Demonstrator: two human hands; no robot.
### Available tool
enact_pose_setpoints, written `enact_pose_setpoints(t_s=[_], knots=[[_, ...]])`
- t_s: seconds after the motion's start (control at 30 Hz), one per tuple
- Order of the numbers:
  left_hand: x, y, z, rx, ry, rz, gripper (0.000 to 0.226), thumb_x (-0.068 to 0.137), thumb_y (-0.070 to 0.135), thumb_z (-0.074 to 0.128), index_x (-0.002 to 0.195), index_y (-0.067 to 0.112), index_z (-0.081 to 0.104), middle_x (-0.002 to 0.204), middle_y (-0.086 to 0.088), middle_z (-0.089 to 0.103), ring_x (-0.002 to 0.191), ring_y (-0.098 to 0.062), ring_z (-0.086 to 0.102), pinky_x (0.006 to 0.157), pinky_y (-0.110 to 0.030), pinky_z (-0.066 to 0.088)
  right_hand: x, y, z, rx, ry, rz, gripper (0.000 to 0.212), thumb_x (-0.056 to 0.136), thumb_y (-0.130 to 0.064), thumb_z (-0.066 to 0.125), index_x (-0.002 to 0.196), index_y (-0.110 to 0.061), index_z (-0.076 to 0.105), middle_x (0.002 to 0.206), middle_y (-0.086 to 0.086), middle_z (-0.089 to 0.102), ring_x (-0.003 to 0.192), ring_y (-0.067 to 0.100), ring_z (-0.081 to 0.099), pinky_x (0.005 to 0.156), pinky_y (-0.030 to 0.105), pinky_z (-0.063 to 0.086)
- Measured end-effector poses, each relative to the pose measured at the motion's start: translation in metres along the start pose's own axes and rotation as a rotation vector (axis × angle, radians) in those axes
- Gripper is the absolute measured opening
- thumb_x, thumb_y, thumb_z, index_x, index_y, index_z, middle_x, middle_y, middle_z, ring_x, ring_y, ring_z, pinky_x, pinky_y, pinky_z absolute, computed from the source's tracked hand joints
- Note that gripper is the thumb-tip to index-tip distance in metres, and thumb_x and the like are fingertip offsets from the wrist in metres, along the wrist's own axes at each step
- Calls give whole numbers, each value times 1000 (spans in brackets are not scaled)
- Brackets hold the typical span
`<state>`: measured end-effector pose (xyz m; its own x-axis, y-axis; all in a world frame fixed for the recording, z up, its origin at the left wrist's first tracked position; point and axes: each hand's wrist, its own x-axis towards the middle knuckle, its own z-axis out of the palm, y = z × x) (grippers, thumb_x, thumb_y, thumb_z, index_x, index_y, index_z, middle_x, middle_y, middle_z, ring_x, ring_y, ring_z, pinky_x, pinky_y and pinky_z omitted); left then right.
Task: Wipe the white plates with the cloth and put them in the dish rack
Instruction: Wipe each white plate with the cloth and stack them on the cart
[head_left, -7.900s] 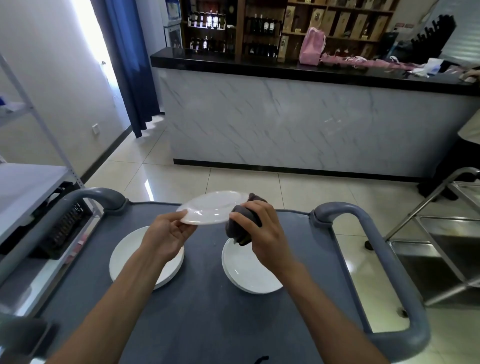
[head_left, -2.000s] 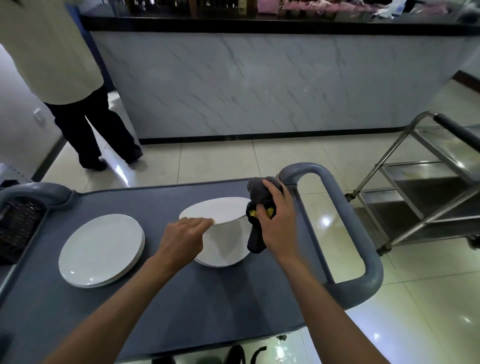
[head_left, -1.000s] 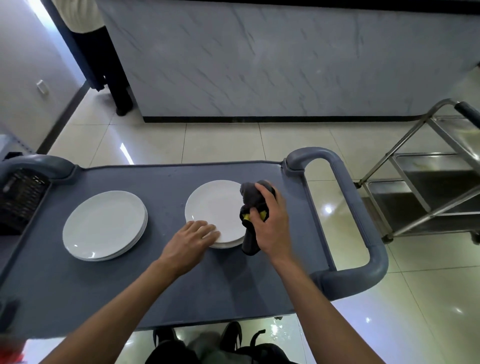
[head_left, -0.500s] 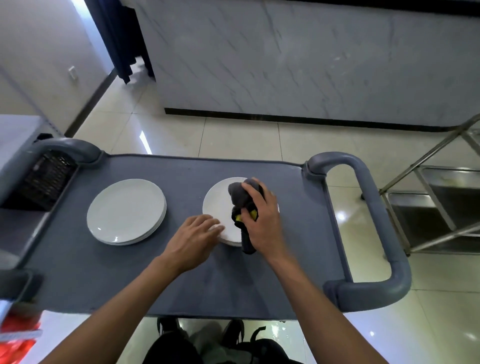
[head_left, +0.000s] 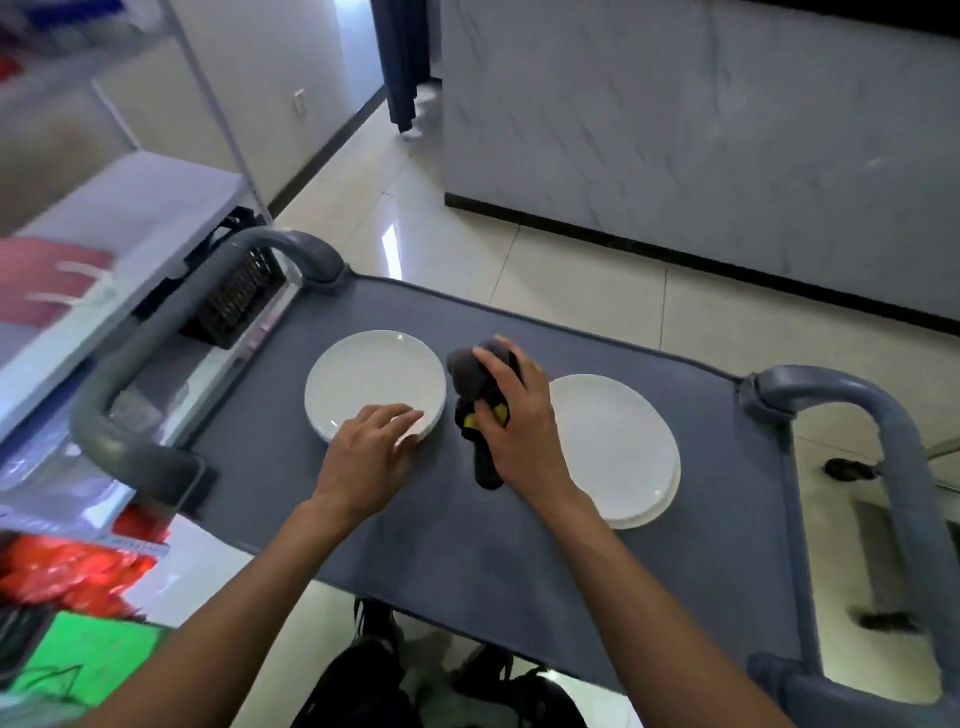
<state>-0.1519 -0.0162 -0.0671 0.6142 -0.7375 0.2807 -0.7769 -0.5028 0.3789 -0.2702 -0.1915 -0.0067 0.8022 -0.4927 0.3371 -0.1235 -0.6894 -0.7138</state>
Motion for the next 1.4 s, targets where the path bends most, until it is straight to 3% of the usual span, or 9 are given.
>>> enact_pose_setpoints(t_s=[0.23,0.4,0.57,0.67,0.77,0.83,1.13,1.27,1.4], knots=[[0,-73,-24,-100,49,-472,33,89,16,72,122,15,72,124,-6,69,115,-29,62,96,-40,49,36,-30,67,40,-88,-85,56,85,6,65,138,-11,59,148,10,46,134,25,40,116,29,31],[13,-117,-33,-189,20,-658,32,90,29,67,121,19,70,122,-4,69,103,-26,64,87,-37,50,67,-44,116,30,-148,-108,56,85,6,62,139,-12,58,149,10,46,137,28,39,115,42,37],[24,-142,-31,-266,-83,-744,19,85,32,68,101,23,72,103,1,68,94,-23,63,77,-28,39,83,-47,156,-31,-234,-77,53,87,6,59,138,-9,59,149,13,46,137,32,39,115,45,35],[28,-149,-27,-323,-102,-750,24,84,27,71,107,21,75,104,-1,72,96,-24,66,80,-27,42,84,-41,174,-110,-297,-38,51,89,3,58,139,-8,58,150,15,45,140,35,38,115,51,33],[32,-152,-24,-362,-150,-737,27,85,27,71,111,21,75,105,-1,73,87,-17,64,79,-26,43,80,-30,188,-270,-406,9,51,96,-5,52,147,-15,50,160,13,33,151,32,24,121,57,15],[34,-153,-22,-373,-157,-730,25,84,27,71,108,23,77,101,1,74,81,-14,62,75,-24,42,74,-21,191,-327,-452,30,52,101,-12,47,153,-19,41,166,10,22,154,29,14,124,54,5],[49,-154,-14,-475,-197,-924,24,83,30,72,106,23,73,89,11,67,86,-13,62,78,-26,43,46,-8,196,-275,-426,47,58,101,-27,54,155,-15,37,167,8,17,156,24,8,126,47,2],[59,-159,-14,-669,-246,-1059,12,85,20,69,96,17,72,94,-2,72,87,-25,67,80,-38,57,42,-10,201,-204,-396,112,59,99,-27,57,153,-14,39,166,7,21,155,21,9,126,45,2],[66,-163,-18,-787,-305,-1108,13,87,13,62,87,2,69,79,-13,66,68,-25,58,57,-29,43,42,-9,204,-178,-370,119,58,97,-23,58,151,-13,42,163,9,27,154,24,15,125,49,6]])
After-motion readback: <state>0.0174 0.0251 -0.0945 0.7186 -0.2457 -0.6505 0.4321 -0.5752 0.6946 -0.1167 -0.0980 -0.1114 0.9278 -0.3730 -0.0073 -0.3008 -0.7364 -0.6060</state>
